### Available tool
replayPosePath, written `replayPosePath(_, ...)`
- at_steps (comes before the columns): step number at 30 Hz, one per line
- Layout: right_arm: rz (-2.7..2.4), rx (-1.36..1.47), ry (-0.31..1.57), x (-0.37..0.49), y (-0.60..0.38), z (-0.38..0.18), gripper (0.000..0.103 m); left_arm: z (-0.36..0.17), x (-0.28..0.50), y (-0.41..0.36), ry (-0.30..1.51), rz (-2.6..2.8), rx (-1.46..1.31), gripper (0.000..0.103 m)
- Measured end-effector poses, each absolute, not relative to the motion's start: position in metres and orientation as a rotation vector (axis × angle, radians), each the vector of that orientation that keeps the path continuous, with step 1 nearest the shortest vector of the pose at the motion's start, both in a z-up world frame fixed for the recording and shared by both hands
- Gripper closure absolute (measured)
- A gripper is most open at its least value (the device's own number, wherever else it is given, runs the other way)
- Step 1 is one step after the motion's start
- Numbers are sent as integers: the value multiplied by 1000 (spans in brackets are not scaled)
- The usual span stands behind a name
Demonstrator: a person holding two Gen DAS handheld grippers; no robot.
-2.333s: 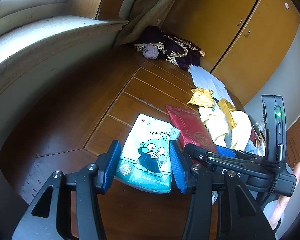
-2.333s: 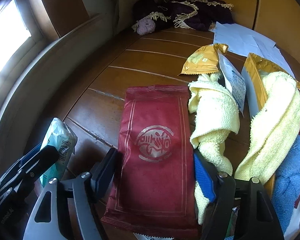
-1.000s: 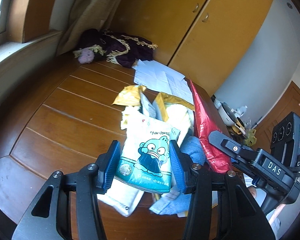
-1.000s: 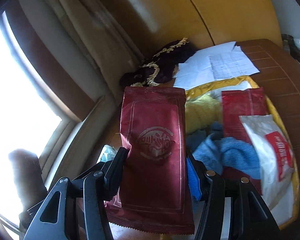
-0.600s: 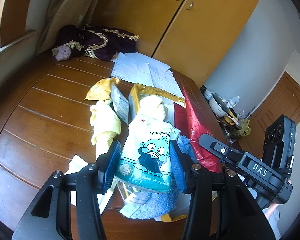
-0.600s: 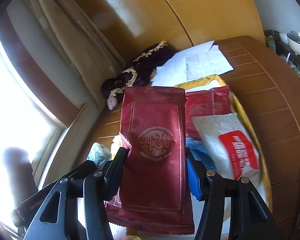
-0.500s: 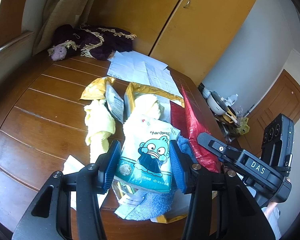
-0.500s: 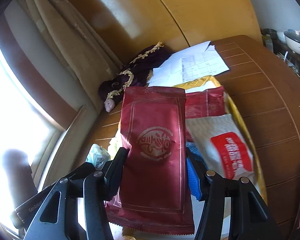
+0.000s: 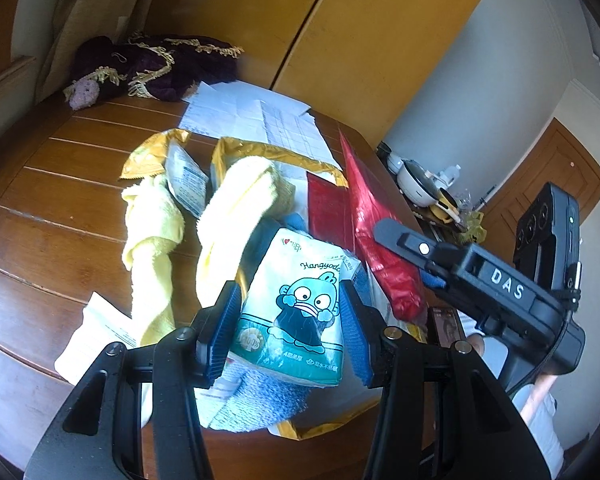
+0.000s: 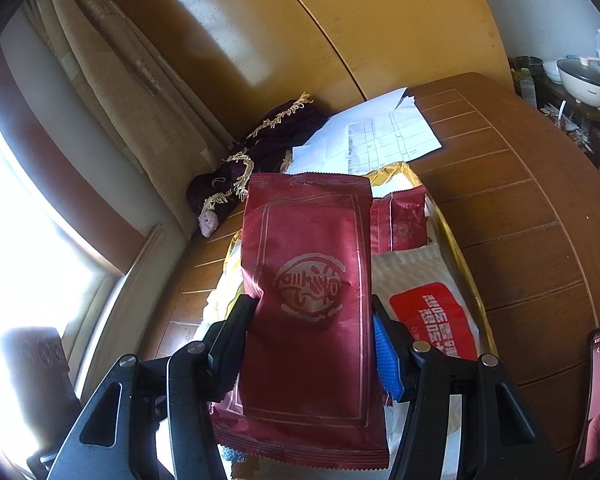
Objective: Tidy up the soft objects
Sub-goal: 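Carry the cartoon tissue pack and red packet over the tray with both tools, then lower the tissue pack and red packet into the tray and open both tools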
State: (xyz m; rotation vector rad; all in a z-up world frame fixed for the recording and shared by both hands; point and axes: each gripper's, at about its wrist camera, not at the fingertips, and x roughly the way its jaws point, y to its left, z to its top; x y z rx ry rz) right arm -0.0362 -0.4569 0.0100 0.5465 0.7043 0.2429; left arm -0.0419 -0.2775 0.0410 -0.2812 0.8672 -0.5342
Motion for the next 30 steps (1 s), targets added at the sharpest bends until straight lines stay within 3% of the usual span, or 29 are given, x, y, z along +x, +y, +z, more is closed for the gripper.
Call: replayPosePath(30, 196, 506, 750, -6, -474, 9, 46, 9, -52, -343, 1022, -685, -147, 56)
